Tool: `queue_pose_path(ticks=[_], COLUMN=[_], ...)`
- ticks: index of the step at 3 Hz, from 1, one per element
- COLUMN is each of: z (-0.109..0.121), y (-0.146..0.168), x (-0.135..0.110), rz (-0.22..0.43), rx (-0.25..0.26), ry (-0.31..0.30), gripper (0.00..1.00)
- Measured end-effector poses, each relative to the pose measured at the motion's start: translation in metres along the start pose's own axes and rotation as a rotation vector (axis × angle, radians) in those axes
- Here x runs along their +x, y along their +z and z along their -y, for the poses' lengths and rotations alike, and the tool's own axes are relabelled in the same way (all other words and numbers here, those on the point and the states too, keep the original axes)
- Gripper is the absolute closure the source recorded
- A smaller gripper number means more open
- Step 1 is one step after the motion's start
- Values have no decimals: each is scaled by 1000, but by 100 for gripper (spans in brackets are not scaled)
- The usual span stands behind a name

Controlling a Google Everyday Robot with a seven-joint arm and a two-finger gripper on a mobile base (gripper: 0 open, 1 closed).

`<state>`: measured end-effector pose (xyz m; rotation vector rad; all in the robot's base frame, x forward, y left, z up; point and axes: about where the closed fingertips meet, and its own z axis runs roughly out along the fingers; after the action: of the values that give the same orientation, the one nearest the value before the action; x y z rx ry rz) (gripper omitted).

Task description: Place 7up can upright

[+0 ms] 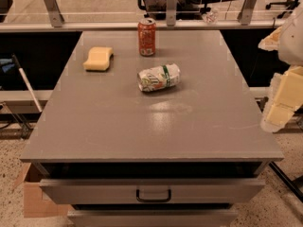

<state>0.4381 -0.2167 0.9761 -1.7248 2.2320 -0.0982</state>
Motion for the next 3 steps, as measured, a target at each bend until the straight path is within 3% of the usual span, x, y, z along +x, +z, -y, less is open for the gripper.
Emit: queue_pose_path(ticks=[2,3], z=[4,15], y=[-1,5], x=[-11,-39], rz=[-16,4], rx=[29,45], ry=[-28,-102], gripper=[0,0])
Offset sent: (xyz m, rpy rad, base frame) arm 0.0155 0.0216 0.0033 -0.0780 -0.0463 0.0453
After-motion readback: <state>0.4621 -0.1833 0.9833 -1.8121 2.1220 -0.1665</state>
